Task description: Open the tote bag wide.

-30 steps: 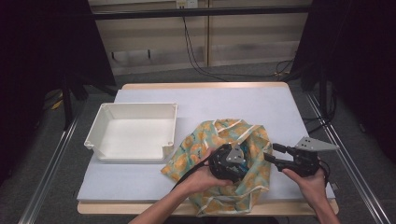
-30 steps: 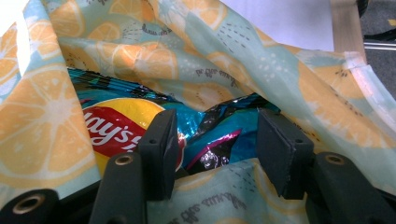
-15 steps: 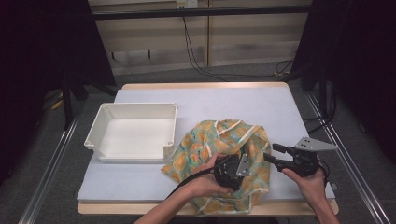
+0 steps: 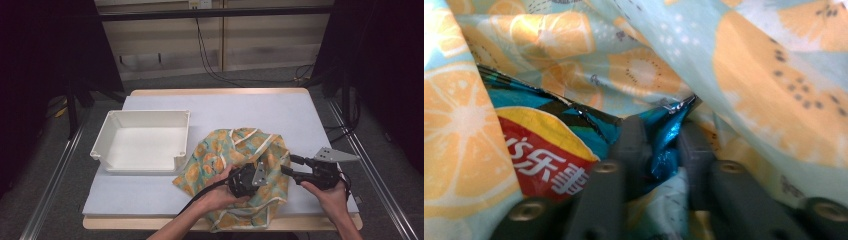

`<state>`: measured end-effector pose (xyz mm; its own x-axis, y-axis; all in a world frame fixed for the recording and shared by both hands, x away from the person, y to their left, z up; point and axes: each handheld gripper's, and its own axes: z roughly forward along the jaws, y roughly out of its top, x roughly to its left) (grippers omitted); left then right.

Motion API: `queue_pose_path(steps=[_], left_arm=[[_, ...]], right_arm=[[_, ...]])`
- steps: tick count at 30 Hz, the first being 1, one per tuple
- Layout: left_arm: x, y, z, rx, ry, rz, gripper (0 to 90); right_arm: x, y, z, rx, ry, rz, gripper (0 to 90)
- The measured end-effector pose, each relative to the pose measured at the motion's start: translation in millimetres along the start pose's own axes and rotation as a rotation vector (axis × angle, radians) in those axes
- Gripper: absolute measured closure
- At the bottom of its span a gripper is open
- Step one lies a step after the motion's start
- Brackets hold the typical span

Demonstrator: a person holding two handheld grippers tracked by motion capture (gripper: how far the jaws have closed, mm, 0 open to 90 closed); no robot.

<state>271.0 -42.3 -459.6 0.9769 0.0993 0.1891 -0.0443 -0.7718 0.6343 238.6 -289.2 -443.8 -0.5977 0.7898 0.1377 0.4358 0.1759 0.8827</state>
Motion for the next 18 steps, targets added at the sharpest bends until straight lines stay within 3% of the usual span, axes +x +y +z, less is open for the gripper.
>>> queue_pose_path(steps=[5,10,14,17,18], left_arm=[[7.0,-4.7,-5.2,-0.055,-0.034,-0.073,87.5],[10.3,-5.5,-10.8,-0.084,-0.041,-0.107,88.3],[13.2,-5.6,-17.4,-0.109,-0.049,-0.135,88.5],[19.8,-6.4,-24.6,-0.164,-0.054,-0.190,88.5],[19.8,-6.4,-24.6,-0.164,-0.054,-0.190,88.5]], right_arm=[[2.1,0.5,1.7,0.006,0.016,-0.008,42.9],[6.0,3.1,2.5,0.002,0.035,-0.021,42.2],[11.3,7.0,2.5,-0.002,0.071,-0.023,39.4],[21.0,10.7,5.3,0.002,0.121,-0.044,36.2],[21.0,10.7,5.3,0.002,0.121,-0.044,36.2]])
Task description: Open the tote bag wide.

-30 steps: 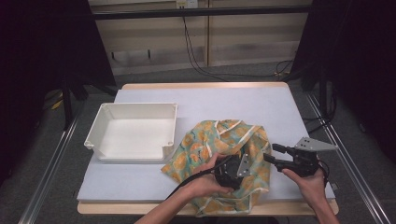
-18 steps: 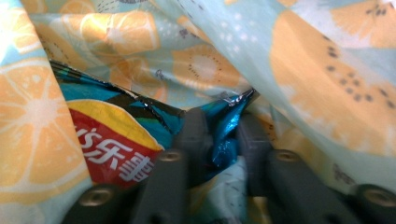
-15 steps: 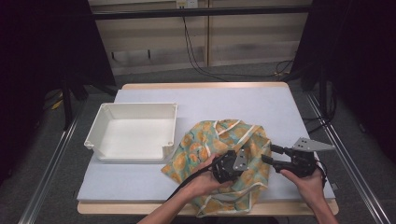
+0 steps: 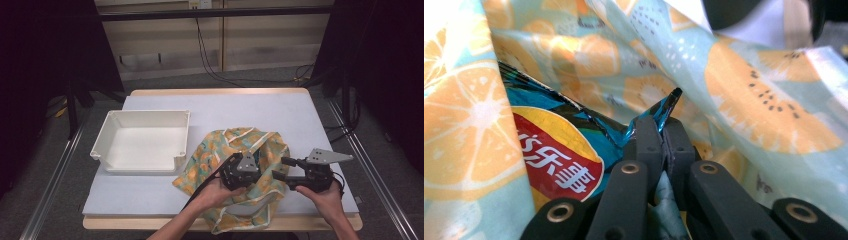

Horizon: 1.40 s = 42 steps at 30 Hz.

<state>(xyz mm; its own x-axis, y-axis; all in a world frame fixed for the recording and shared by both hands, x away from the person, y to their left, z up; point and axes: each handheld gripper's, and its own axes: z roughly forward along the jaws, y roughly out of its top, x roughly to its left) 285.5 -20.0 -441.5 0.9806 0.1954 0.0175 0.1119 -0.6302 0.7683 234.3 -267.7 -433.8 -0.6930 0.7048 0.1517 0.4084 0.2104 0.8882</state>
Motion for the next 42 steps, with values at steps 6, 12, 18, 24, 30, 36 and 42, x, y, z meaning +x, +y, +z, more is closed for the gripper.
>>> queue_pose_path(steps=[6,12,18,24,30,36,42], left_arm=[[6.6,7.1,-15.6,-0.061,0.008,-0.034,88.5],[12.5,14.6,-28.4,-0.108,-0.003,-0.056,88.4],[14.4,22.7,-41.8,-0.159,-0.013,-0.059,88.3],[13.6,34.9,-59.2,-0.219,-0.029,-0.042,88.3],[12.4,40.4,-70.7,-0.260,-0.036,-0.034,88.3],[13.4,42.5,-73.2,-0.291,-0.042,-0.045,88.3],[17.7,43.1,-68.0,-0.283,-0.039,-0.054,88.3]], right_arm=[[9.1,0.4,8.7,0.028,0.049,-0.021,35.2],[11.4,-4.1,14.8,0.055,0.091,-0.032,50.2],[11.2,-7.2,17.0,0.067,0.095,-0.041,66.6],[9.9,-8.1,16.6,0.059,0.100,-0.034,83.8],[7.7,-8.3,14.4,0.044,0.100,-0.024,90.0],[6.3,-6.6,11.9,0.040,0.087,-0.028,83.8],[9.2,3.4,1.5,0.005,0.077,-0.040,67.7]])
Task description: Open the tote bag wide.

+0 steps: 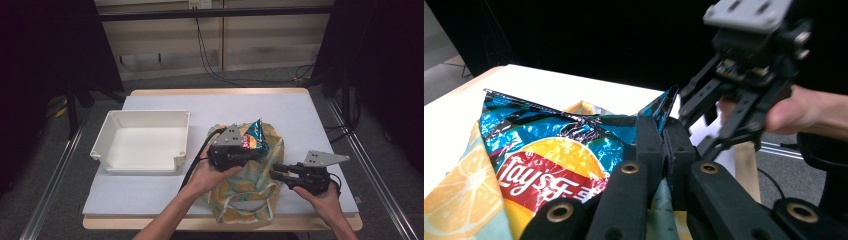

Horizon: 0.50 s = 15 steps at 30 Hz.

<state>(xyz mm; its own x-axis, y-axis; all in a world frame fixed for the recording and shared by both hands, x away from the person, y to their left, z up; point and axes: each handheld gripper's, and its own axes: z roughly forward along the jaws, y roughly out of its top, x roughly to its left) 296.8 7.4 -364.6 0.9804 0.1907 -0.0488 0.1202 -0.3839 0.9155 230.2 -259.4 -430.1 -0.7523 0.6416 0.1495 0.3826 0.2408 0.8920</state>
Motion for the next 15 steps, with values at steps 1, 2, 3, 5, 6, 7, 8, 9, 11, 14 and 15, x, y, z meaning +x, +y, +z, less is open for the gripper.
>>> queue_pose_path(steps=[1,2,3,5,6,7,8,9,11,14,15], left_arm=[[0.5,-0.1,0.4,0.003,0.010,-0.001,88.3],[1.5,-0.8,1.6,-0.004,0.010,-0.002,88.3],[3.0,-1.3,2.6,0.002,0.007,-0.002,88.3],[3.6,-2.4,5.0,0.000,0.010,-0.010,88.3],[3.3,-2.7,5.7,0.002,0.010,-0.008,88.3],[2.9,-2.8,6.6,0.002,0.015,-0.005,88.3],[2.9,-2.9,7.8,-0.003,0.013,-0.010,88.3],[2.9,-2.9,8.8,-0.001,0.011,-0.008,88.3],[3.1,-2.8,11.3,-0.001,0.011,-0.006,88.3],[2.5,-1.7,13.0,-0.007,0.005,-0.006,88.3],[2.3,-1.1,13.2,-0.014,0.007,-0.009,88.3]], right_arm=[[1.1,2.1,-2.2,-0.010,0.000,-0.001,67.5],[2.2,4.1,-4.2,-0.021,0.002,-0.004,66.4],[3.4,6.0,-6.0,-0.030,0.005,-0.007,64.8],[5.6,10.4,-8.8,-0.046,0.011,-0.011,64.3],[6.3,11.8,-9.6,-0.056,0.013,-0.011,63.7],[7.1,12.8,-10.1,-0.060,0.014,-0.012,62.3],[8.2,13.8,-10.1,-0.062,0.027,-0.017,60.2],[9.3,14.7,-9.2,-0.061,0.032,-0.022,58.8],[11.1,15.9,-4.3,-0.058,0.049,-0.019,56.1],[14.9,16.3,7.2,-0.035,0.065,-0.029,49.3],[15.9,16.2,12.0,-0.029,0.067,-0.025,48.0]])
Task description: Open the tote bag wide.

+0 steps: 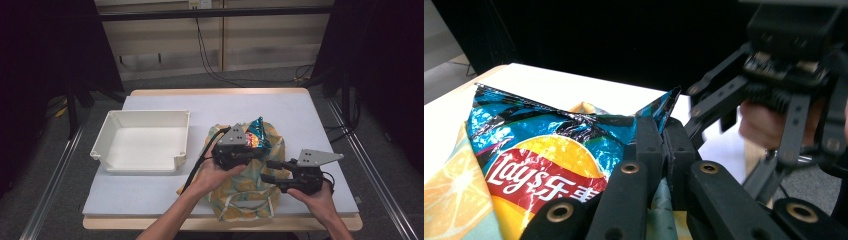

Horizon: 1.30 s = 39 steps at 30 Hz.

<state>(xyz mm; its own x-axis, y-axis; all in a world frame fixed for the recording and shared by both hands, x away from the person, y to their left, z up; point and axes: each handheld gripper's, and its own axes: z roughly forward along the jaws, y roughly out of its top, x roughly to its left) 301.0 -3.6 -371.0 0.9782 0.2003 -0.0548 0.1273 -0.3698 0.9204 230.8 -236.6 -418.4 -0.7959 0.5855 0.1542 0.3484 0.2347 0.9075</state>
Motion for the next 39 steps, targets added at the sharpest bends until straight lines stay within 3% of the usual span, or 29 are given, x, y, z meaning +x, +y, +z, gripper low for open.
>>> queue_pose_path(steps=[5,11,14,16,17,25,30,31,34,38,39], left_arm=[[1.3,2.8,-0.2,-0.008,0.004,-0.001,88.3],[3.0,5.1,-1.6,-0.019,0.008,-0.001,88.3],[4.8,10.7,-4.1,-0.032,0.013,0.002,88.2],[5.1,12.6,-5.3,-0.033,0.016,0.001,88.2],[5.4,14.1,-5.9,-0.041,0.018,-0.002,88.2],[10.9,22.2,-12.7,-0.057,0.028,-0.005,88.1],[9.6,15.8,-9.9,-0.066,0.018,-0.015,88.2],[8.5,14.6,-8.5,-0.051,0.023,-0.006,88.2],[6.9,11.0,-3.0,-0.026,0.023,0.003,88.2],[7.3,8.2,3.0,-0.016,0.015,-0.002,88.1],[7.0,7.2,4.3,-0.025,0.008,-0.011,88.1]], right_arm=[[1.7,0.0,12.3,0.013,0.008,-0.006,46.8],[2.6,-2.7,20.4,0.026,0.025,-0.013,58.1],[4.8,-3.8,23.9,0.033,0.041,-0.017,76.6],[5.0,-4.1,24.7,0.030,0.046,-0.017,81.6],[5.8,-4.6,26.2,0.032,0.057,-0.017,90.0],[8.1,-6.9,28.6,0.056,0.058,-0.030,90.0],[5.4,-1.1,15.6,0.001,0.031,-0.029,89.5],[4.6,0.4,9.3,-0.006,0.008,-0.032,79.5],[3.6,1.0,5.0,-0.015,-0.003,-0.031,76.5],[2.5,6.3,-6.5,-0.043,-0.045,-0.027,60.9],[2.5,6.3,-6.5,-0.043,-0.045,-0.027,60.9]])
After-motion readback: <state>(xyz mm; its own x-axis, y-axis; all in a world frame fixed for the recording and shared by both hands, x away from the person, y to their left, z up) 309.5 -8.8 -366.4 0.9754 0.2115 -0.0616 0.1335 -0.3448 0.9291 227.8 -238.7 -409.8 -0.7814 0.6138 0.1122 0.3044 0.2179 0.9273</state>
